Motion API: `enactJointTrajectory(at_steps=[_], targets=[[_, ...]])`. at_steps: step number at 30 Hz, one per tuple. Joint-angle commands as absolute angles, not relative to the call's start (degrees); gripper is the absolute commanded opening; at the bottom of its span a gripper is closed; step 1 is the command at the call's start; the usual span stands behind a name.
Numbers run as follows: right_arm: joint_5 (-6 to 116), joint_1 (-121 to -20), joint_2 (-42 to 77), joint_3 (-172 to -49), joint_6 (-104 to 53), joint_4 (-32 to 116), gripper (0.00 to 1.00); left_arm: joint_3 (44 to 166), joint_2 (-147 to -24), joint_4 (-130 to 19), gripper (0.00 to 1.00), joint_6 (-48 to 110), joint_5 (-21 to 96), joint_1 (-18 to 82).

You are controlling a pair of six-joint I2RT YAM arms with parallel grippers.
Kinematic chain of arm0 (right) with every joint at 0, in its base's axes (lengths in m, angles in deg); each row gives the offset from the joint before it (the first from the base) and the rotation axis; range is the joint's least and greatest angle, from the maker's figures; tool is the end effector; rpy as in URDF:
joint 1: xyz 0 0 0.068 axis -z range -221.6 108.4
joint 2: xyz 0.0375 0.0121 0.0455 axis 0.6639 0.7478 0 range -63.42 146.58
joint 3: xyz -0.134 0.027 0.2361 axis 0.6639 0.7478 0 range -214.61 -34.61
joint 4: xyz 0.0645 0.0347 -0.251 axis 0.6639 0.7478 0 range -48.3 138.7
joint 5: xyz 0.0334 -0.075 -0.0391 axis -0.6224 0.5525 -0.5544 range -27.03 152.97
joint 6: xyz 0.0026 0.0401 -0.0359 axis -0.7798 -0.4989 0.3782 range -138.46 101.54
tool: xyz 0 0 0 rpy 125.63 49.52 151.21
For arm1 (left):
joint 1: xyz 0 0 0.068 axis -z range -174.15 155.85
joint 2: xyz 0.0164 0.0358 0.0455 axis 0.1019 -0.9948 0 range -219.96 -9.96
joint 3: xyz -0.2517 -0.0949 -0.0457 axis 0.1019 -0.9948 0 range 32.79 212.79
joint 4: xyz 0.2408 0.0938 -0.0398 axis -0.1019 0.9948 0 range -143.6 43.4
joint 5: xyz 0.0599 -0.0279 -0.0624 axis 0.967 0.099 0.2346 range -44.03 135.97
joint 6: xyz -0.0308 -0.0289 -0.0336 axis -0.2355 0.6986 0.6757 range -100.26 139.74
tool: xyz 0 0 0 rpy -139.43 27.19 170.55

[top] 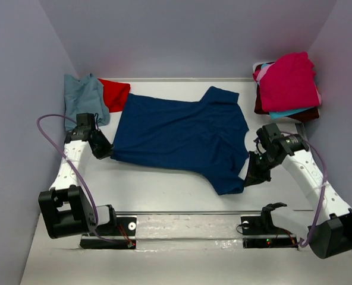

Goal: Fold and stack the t-shirts
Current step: Flatten the tshirt out

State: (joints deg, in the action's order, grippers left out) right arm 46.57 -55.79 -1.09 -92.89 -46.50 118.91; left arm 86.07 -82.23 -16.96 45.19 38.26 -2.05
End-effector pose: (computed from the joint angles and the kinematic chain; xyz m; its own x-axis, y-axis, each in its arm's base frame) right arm 0.1552 0.0496 0.2830 -0.9759 0.2183 -0.0029 0.2061 0.9255 0.3178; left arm 0.2507 0.0301 0.2518 -0.7119 -0.5287 -0.4623 -0.4066 0.8470 -0.3425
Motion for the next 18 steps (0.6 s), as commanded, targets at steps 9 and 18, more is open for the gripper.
enactJointTrajectory(at_steps=[9, 18], targets=[[36.9, -55.4, -10.6, -79.8, -48.0, 127.0, 0.07, 83.3, -78.0, -14.4, 0.06, 45.4, 37.6, -2.3], [40.2, -55.4, -11.3, -77.8, -49.2, 126.2, 0.39, 82.5, -78.9, -15.6, 0.06, 45.5, 36.6, -2.3]])
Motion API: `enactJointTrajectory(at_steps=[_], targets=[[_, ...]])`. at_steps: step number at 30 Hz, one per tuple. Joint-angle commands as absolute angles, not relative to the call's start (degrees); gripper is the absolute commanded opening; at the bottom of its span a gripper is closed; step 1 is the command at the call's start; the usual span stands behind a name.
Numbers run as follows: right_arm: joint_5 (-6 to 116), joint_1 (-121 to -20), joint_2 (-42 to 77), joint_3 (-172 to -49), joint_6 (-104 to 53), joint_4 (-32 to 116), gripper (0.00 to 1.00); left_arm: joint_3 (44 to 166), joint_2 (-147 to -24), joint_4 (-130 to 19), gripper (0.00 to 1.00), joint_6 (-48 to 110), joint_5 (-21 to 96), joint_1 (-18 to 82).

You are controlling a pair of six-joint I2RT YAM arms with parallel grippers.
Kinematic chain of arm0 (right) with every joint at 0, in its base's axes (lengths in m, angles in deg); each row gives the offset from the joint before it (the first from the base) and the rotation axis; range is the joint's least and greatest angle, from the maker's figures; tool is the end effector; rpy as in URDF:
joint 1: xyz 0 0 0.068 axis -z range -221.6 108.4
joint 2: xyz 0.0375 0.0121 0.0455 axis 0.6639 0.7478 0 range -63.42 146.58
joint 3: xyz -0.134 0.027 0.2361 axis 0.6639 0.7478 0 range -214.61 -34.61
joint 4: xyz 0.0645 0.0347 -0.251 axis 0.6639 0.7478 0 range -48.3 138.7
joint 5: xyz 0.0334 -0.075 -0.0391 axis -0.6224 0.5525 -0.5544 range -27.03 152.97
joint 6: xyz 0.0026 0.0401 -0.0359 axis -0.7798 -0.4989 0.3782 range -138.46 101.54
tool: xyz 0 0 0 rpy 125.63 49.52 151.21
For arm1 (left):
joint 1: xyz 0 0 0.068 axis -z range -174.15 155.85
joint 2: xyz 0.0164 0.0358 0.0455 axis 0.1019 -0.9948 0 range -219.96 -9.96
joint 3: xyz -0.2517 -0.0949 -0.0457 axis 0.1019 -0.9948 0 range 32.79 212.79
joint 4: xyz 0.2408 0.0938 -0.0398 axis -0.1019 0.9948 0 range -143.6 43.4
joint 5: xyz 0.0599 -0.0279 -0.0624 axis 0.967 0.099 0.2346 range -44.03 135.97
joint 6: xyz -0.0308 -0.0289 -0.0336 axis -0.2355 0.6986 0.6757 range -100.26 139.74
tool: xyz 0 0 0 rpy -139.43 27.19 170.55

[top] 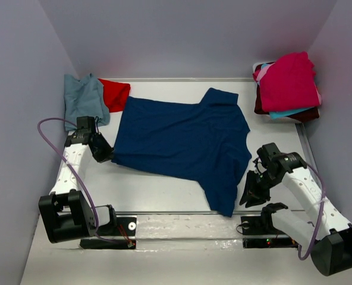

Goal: Fold and stack the t-shirts
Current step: Flatten the tshirt out

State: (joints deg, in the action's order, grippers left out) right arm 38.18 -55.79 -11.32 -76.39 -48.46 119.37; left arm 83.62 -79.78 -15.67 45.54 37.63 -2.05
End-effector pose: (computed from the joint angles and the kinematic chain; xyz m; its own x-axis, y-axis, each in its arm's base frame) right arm 0.1063 0.0423 0.2307 -0.9575 0.2260 0.1791 0.2793 0.8816 0.3805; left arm 0.2381 0.0279 0.2468 -0.7221 -0.5349 -0.4386 -0.4131 0.8420 -0.3469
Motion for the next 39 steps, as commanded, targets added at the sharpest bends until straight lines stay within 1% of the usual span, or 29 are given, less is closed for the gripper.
enactJointTrajectory(at_steps=[1, 2, 3, 5, 11, 14, 20, 26, 33, 39], targets=[[40.6, -55.4, -11.1, -78.5, -49.5, 126.1, 0.43, 82.5, -78.8, -15.7, 0.06, 45.5, 36.7, -2.3], [40.8, -55.4, -10.8, -79.6, -49.7, 125.5, 0.54, 82.5, -78.8, -15.8, 0.06, 45.4, 36.7, -2.3], [40.5, -55.4, -10.5, -79.6, -49.7, 125.1, 0.57, 82.6, -78.7, -15.6, 0.06, 45.4, 36.9, -2.3], [40.4, -55.4, -9.5, -79.3, -49.6, 124.1, 0.59, 82.9, -78.7, -15.4, 0.05, 45.3, 37.2, -2.3], [38.9, -55.4, -6.3, -80.3, -51.2, 118.3, 0.6, 83.6, -78.7, -15.2, 0.06, 45.5, 37.3, -2.3], [40.5, -55.4, -3.8, -80.9, -53.9, 113.6, 0.59, 83.9, -78.7, -15.1, 0.06, 45.6, 37.5, -2.3], [45.0, -55.4, -0.3, -84.1, -59.2, 108.9, 0.58, 84.9, -77.1, -12.8, 0.06, 45.7, 39.6, -2.3], [44.1, -55.4, 1.2, -82.9, -62.3, 103.9, 0.56, 83.5, -74.7, -11.4, 0.06, 46.7, 40.0, -2.3], [43.3, -55.4, 1.7, -82.2, -61.2, 104.0, 0.56, 77.2, -69.2, -11.3, 0.06, 47.2, 39.4, -2.3], [40.3, -55.4, -0.3, -80.2, -59.4, 105.9, 0.56, 73.0, -65.9, -11.6, 0.06, 47.5, 39.2, -2.3]])
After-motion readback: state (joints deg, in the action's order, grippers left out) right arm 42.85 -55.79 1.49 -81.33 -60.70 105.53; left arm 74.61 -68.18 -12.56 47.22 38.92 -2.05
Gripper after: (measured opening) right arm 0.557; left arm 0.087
